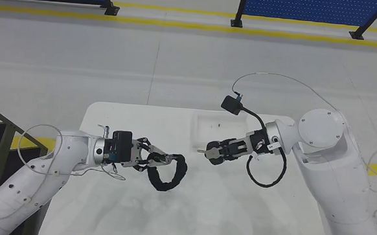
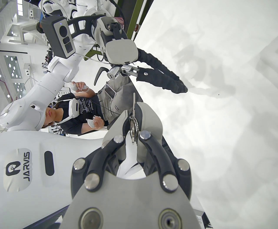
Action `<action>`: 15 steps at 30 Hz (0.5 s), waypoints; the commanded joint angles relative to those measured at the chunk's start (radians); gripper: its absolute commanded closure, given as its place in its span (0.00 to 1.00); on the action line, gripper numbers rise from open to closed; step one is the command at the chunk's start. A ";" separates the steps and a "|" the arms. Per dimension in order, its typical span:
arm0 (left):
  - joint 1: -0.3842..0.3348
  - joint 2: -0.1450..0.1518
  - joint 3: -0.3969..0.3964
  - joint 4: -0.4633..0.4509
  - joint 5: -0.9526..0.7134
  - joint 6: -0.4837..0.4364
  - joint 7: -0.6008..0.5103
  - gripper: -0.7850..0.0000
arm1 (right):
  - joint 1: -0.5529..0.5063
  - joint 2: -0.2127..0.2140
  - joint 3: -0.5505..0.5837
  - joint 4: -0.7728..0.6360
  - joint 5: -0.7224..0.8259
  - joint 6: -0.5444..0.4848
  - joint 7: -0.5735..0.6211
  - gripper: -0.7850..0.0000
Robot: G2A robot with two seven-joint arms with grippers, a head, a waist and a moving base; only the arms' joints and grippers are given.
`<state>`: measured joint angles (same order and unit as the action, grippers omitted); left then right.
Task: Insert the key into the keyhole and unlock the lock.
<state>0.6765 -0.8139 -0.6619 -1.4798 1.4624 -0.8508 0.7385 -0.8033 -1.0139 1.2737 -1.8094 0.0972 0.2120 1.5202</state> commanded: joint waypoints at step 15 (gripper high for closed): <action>-0.002 -0.048 0.034 -0.010 -0.039 0.003 -0.044 1.00 | 0.132 0.065 -0.214 -0.113 0.037 0.118 -0.030 1.00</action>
<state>0.6763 -0.8572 -0.6308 -1.4899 1.4216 -0.8515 0.6852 -0.6832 -0.9574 1.0793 -1.9136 0.1380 0.3154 1.5044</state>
